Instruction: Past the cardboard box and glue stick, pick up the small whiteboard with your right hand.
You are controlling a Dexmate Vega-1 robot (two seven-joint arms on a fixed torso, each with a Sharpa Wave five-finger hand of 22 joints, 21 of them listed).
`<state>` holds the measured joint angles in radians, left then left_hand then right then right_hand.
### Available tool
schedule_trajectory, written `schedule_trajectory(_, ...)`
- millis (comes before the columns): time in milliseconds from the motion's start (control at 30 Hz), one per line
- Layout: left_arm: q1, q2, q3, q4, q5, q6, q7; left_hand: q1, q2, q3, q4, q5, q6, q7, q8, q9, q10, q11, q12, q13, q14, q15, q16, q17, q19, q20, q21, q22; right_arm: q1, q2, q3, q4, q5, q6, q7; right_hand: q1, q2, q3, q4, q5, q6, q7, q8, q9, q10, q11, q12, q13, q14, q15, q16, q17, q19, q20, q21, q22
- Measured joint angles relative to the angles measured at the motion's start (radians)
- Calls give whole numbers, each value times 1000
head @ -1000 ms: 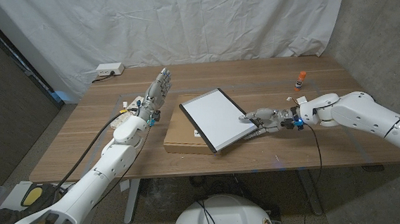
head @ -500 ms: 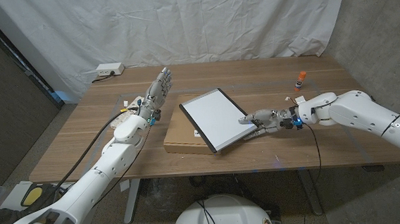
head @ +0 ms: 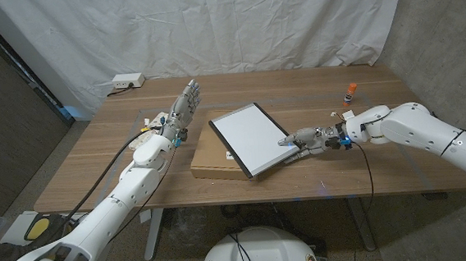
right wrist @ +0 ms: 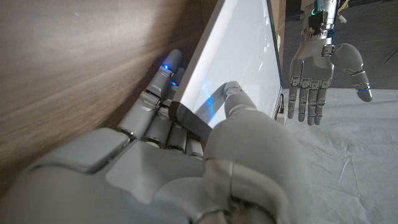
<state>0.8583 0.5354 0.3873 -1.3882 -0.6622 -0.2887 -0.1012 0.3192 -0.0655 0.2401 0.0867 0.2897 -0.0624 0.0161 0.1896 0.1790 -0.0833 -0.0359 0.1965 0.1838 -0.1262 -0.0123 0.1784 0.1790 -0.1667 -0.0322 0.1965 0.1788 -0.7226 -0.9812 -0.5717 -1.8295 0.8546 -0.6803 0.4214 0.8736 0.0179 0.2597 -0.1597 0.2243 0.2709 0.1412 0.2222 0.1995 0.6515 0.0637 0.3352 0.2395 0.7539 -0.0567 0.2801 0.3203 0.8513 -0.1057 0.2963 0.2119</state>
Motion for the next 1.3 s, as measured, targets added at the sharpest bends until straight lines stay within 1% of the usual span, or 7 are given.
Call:
schedule_trajectory(267, -3, -1, 0, 3, -2, -2, -2, 0, 0, 0, 0, 0, 0, 0, 0, 0, 0, 0, 0, 0, 0, 0, 0, 0, 0, 0, 0, 0, 5, 2, -1, -5, -3, -8, -8, 46, 19, 0, 0, -8, 37, 2, 7, -2, 79, -28, 32, 11, 73, -40, 46, 37, 35, -13, 35, 13)
schedule_trajectory(467, -5, -1, 0, 6, -3, -2, -5, 4, 4, 0, 0, 0, 0, 0, 0, 0, 0, 0, 0, 0, 0, 0, 0, 0, 0, 0, 0, 0, 6, 3, 1, -11, -3, -13, -18, 100, 32, -9, 3, -17, 73, -3, 8, -2, 207, -98, 79, 33, 151, -61, 126, 111, 81, -23, 103, 57)
schedule_trajectory(567, -6, -2, 0, 7, -4, -2, -6, 4, 4, 0, 0, 0, 0, 0, 0, 0, 0, 0, 0, 0, 0, 0, 0, 0, 0, 0, 0, 0, 5, 3, 7, -15, 0, -14, -24, 120, 38, -9, 3, -21, 95, -6, 11, -2, 253, -116, 98, 45, 177, -72, 155, 139, 91, -27, 138, 87)
schedule_trajectory(733, -7, -2, 0, 9, -5, -3, -8, 4, 4, -3, -3, 0, 0, 0, 0, 0, 0, 0, 0, 0, 0, 0, 0, 0, 0, 0, 0, 0, -1, 4, 15, -20, 10, -15, -35, 146, 43, -17, 3, -24, 112, -20, 11, -2, 298, -141, 110, 60, 215, -86, 186, 167, 108, -32, 178, 118)
schedule_trajectory(1067, -8, -1, -2, 10, -6, -4, -10, 4, 4, -7, 1, 0, 0, 0, 0, 0, 0, 0, 0, 0, 0, 0, 0, 0, 0, 0, 0, 0, -7, 5, 27, -28, 27, -17, -58, 212, 48, -22, 0, -28, 152, -30, 17, -2, 335, -167, 128, 85, 256, -99, 218, 209, 117, -37, 236, 165)
schedule_trajectory(1200, -8, 0, -3, 10, -6, -4, -10, 4, 4, -7, 1, 0, 0, 0, 0, 0, 0, 0, 0, 0, 0, 0, 0, 0, 0, 0, 0, 0, -9, 7, 30, -29, 32, -17, -64, 235, 56, -21, -2, -31, 220, -51, 42, 5, 342, -167, 137, 102, 268, -101, 229, 229, 125, -39, 266, 186)
schedule_trajectory(1300, -8, 1, -3, 9, -7, -3, -9, 4, 4, -7, 1, 0, 0, 0, 0, 0, 0, 0, 0, 0, 0, 0, 0, 0, 0, 0, 0, 0, -12, 9, 34, -29, 37, -17, -69, 253, 54, -22, -3, -33, 272, -70, 59, 12, 352, -158, 148, 116, 277, -95, 238, 242, 125, -39, 289, 200)
